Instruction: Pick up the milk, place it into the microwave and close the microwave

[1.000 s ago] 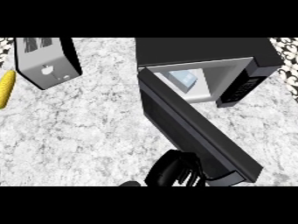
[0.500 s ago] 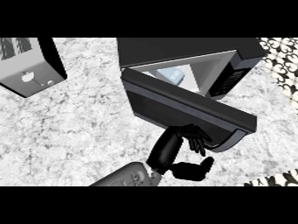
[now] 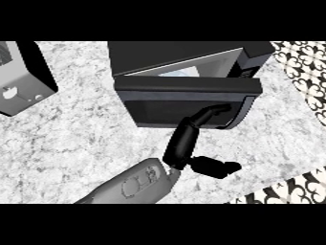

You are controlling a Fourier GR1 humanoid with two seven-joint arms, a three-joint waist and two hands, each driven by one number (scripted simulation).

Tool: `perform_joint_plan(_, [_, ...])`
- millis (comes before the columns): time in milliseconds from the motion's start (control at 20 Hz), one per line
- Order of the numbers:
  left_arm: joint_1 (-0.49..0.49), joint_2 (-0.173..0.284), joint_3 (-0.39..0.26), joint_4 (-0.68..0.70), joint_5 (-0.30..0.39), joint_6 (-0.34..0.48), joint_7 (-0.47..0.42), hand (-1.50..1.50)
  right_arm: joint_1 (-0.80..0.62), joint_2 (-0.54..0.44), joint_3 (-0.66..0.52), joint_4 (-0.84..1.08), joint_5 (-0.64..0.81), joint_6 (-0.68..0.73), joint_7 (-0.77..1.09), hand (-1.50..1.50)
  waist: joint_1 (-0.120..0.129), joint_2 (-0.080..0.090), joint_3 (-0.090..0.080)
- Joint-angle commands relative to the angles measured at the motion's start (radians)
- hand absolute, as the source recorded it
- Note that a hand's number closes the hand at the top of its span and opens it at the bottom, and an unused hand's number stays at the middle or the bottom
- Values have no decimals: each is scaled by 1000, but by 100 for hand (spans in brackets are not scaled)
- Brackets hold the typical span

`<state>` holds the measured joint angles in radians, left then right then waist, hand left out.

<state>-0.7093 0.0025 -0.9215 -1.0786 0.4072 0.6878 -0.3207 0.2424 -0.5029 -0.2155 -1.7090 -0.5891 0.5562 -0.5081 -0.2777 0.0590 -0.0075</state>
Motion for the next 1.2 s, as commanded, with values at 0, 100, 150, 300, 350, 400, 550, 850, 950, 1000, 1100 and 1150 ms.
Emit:
perform_joint_plan(0, [-65,-2,40,40,52,22,-32,-150,-23,-25,-5,-3,-38,33,8,-150,-26,13,1])
perform_joint_plan(100, [-83,-2,32,56,67,34,-43,-150,-34,-30,-2,-10,-47,33,19,-150,-41,15,2])
perform_joint_plan(150, [-95,-2,33,59,76,39,-47,-150,-46,-32,2,-15,-63,44,19,-150,-46,16,2])
perform_joint_plan(300, [-125,-2,46,86,105,45,-60,-150,-60,-57,-1,-10,-86,61,37,-150,-59,25,3])
perform_joint_plan(350, [-133,-2,51,94,118,51,-61,-150,-59,-51,5,-14,-96,66,38,-150,-67,25,4])
perform_joint_plan(400, [-145,-2,54,99,124,47,-71,-150,-74,-69,-7,-16,-111,65,48,-150,-71,27,2])
perform_joint_plan(550, [-184,-2,63,126,149,51,-74,-150,-95,-77,0,-20,-127,73,58,-150,-81,32,4])
perform_joint_plan(850, [-214,-2,65,175,197,53,-107,-150,-117,-97,7,-19,-172,91,86,-150,-97,40,5])
perform_joint_plan(950, [-222,-2,68,181,215,55,-117,-150,-128,-104,-6,-10,-182,80,92,-150,-103,43,5])
perform_joint_plan(1000, [-229,-2,67,184,221,61,-120,-150,-136,-110,-2,-21,-184,85,96,-150,-109,41,5])
perform_joint_plan(1100, [-229,-2,72,195,231,68,-142,-150,-133,-112,-3,-13,-190,88,99,-150,-115,44,6])
perform_joint_plan(1150, [-238,-2,60,202,229,68,-146,-150,-144,-118,-8,-5,-199,79,107,-150,-110,45,6])
